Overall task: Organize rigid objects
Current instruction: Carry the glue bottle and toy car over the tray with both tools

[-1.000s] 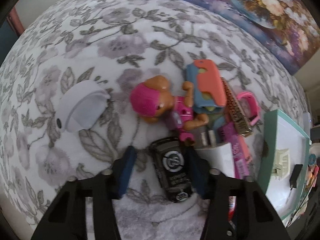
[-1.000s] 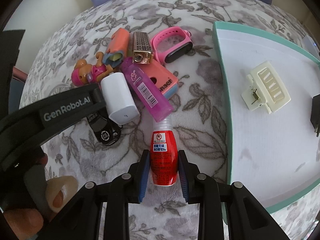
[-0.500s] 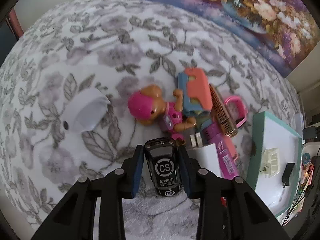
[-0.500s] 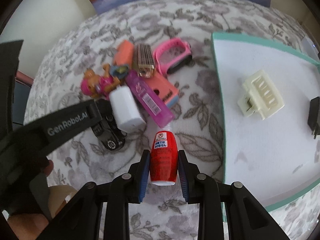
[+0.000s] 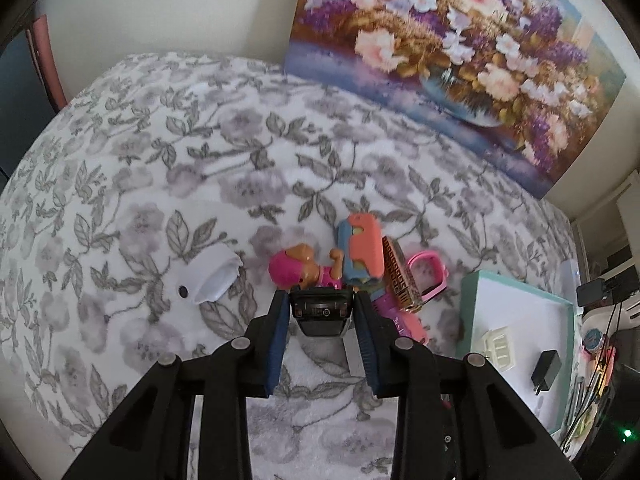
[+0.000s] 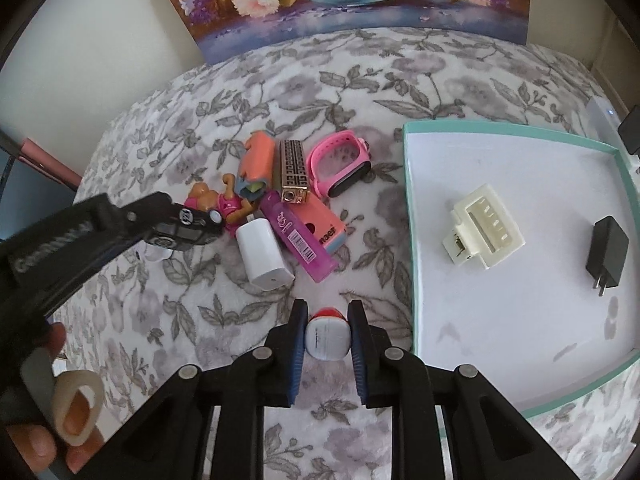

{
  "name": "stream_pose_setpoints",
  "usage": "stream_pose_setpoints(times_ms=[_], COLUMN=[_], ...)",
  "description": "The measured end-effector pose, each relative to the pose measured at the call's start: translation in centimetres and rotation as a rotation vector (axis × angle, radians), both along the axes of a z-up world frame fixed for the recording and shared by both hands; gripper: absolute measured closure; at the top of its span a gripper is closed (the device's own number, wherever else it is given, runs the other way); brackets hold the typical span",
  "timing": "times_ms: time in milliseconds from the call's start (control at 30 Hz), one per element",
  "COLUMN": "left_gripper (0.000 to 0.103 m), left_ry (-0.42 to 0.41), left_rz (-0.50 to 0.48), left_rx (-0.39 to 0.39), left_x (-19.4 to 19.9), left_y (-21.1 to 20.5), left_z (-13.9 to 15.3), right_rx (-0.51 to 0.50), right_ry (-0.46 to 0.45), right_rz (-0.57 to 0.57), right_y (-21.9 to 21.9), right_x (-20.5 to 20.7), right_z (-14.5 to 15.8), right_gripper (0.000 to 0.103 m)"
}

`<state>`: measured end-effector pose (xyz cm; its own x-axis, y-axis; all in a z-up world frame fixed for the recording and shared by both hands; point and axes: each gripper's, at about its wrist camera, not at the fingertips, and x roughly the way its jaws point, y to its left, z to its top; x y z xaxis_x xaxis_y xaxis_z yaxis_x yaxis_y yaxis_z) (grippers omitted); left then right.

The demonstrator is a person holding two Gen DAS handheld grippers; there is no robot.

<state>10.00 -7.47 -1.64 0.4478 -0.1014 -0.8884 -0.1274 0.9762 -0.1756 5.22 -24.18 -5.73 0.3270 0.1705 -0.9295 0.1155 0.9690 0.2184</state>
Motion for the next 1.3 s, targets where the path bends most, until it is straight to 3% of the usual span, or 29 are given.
stream_pose_setpoints(times_ms=[433,900,1300], left_gripper=[0.069,0.069,0.069], left_ry=[-0.074,-0.081,-0.061], left_rz=[-0.015,-0.142,-0.323], left_rx=[-0.036,-0.012,0.043], left_x=[-1.1,-2.1,-3.7], left_y=[-0.2,-5.1,-12.3], left_z=[2.9,3.4,2.9], right_rx=[0.059,0.046,-0.117], right_ry=[-0.067,-0.107,-0.116], right_rz=[-0.078,-0.232,-0.421], right_y=[-3.0,-8.8,-14.7], right_x=[-0.6,-2.1,-4.8], right_z=[2.4,3.9,4.6], right_gripper=[0.081,0.081,0.081])
